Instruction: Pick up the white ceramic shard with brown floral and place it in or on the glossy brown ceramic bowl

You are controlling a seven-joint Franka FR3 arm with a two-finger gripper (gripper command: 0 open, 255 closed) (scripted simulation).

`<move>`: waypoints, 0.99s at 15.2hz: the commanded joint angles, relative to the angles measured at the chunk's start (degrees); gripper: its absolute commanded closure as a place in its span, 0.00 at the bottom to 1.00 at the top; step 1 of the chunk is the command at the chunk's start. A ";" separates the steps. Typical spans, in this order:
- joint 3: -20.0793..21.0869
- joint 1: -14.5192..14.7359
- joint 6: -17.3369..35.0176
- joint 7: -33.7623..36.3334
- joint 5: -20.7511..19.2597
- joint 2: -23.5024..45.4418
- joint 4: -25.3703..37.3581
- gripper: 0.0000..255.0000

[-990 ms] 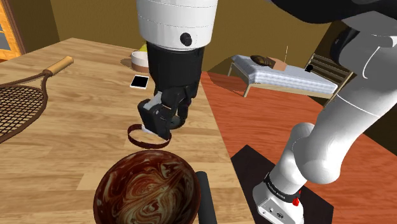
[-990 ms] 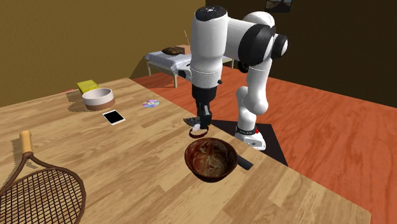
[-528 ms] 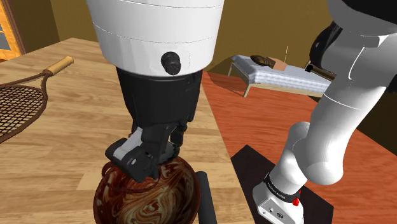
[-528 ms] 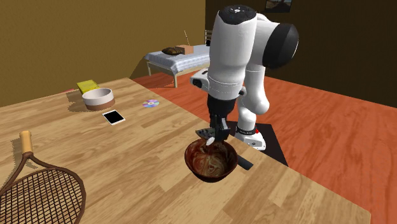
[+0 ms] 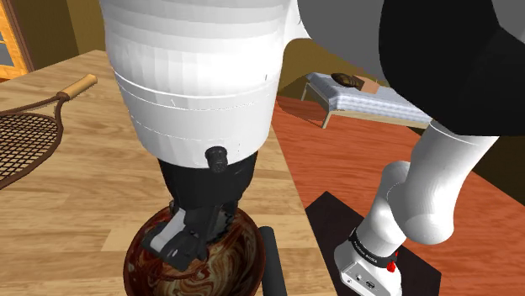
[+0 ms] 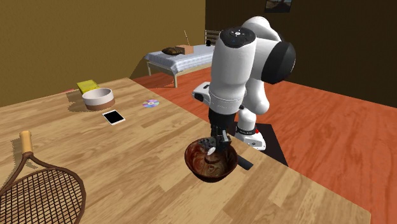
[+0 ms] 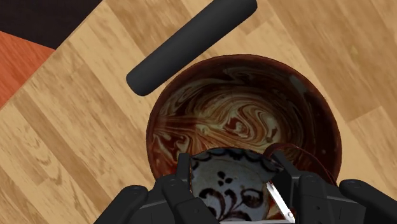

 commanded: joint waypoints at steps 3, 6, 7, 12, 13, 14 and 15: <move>-0.11 -0.22 3.24 0.15 0.35 -0.55 -3.59 1.00; -0.17 -0.30 5.33 0.33 0.40 -0.65 -5.75 1.00; -0.17 -0.30 5.32 0.33 0.39 -0.64 -5.74 1.00; -0.17 -0.30 5.32 0.33 0.39 -0.64 -5.74 1.00; -0.17 -0.30 5.31 0.33 0.39 -0.63 -5.73 1.00; -0.17 -0.30 5.31 0.33 0.39 -0.63 -5.73 0.00; -0.17 -0.30 5.31 0.33 0.39 -0.63 -5.73 0.00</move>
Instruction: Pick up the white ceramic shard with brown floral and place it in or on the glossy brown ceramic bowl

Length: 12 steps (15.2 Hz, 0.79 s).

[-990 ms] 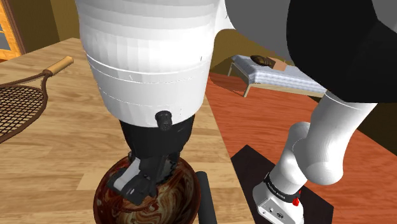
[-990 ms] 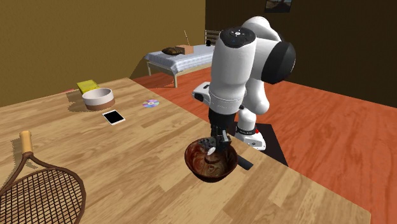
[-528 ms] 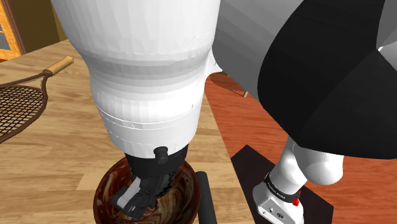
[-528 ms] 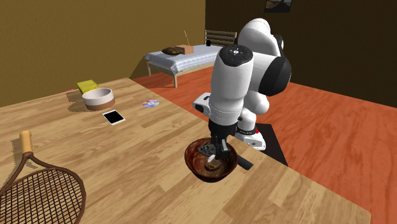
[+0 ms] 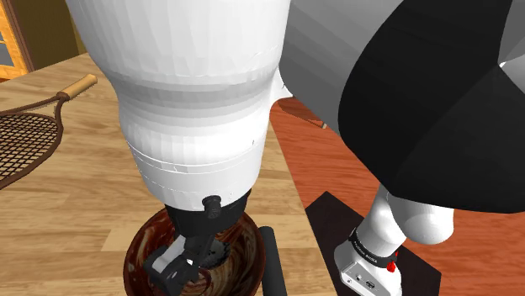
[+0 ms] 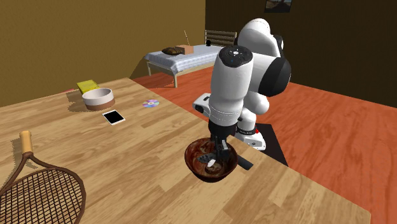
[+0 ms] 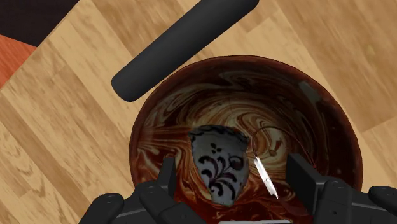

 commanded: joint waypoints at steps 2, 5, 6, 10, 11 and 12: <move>0.00 0.00 0.00 0.00 0.00 0.00 0.00 0.00; 0.22 0.32 -2.06 0.28 -0.38 0.66 2.46 0.00; 0.47 0.70 -4.17 0.61 -0.86 1.46 5.06 0.00; 0.91 1.64 -8.08 1.35 -1.98 3.22 10.05 0.00; 0.90 1.64 -8.08 1.35 -1.97 3.22 10.05 0.00; 0.90 1.64 -8.08 1.35 -1.97 3.22 10.05 0.00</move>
